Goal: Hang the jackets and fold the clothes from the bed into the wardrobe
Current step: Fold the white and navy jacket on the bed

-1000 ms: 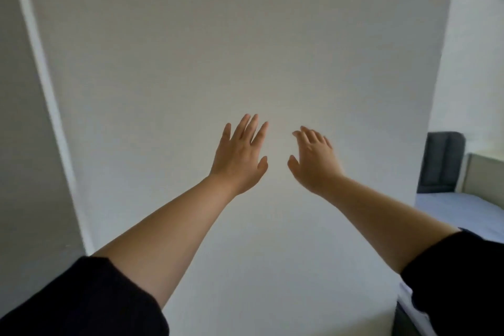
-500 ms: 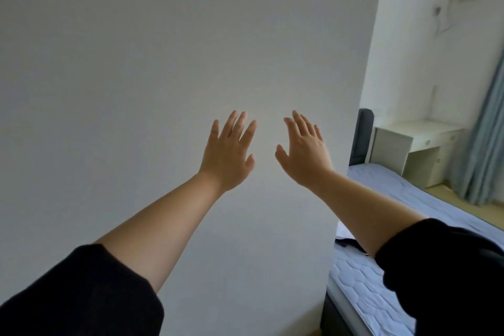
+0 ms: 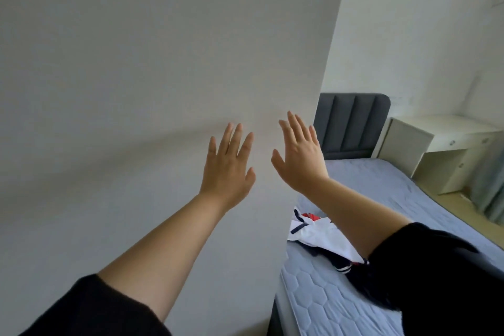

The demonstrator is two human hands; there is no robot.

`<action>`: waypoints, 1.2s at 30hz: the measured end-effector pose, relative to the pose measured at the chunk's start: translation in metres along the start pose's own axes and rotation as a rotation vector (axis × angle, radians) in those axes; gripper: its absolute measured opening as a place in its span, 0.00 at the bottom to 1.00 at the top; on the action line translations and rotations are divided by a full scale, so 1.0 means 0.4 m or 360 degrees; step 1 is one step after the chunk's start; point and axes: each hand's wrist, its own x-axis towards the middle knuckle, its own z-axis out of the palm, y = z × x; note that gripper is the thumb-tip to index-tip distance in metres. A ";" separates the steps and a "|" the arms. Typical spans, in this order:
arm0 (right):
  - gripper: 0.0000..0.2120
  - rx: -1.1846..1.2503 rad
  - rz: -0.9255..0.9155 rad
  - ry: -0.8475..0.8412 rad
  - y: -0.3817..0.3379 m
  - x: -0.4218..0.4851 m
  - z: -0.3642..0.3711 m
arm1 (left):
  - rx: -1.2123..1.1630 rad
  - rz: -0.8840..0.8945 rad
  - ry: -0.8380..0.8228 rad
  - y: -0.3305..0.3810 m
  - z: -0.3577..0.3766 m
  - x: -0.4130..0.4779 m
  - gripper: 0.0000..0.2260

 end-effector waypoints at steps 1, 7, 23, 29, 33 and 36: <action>0.30 0.0038 0.0015 -0.0017 0.035 -0.011 0.020 | -0.0010 -0.0016 -0.0052 0.031 0.024 0.009 0.31; 0.30 0.0207 0.0051 -0.0175 0.194 -0.114 0.129 | -0.0056 0.0061 -0.0299 0.138 0.148 -0.004 0.32; 0.29 0.0163 0.0624 -0.0670 0.565 -0.616 0.620 | -0.0544 0.0437 -0.0689 0.489 0.751 -0.256 0.31; 0.30 0.0147 0.0734 -0.0758 0.633 -0.862 0.907 | -0.0596 0.0124 -0.0808 0.577 1.058 -0.451 0.31; 0.29 0.0171 0.0796 -0.0807 0.663 -1.006 1.066 | -0.0649 -0.0017 -0.0847 0.622 1.222 -0.567 0.31; 0.29 0.0228 0.0812 -0.0851 0.695 -1.087 1.141 | -0.0695 -0.0116 -0.0906 0.677 1.305 -0.632 0.31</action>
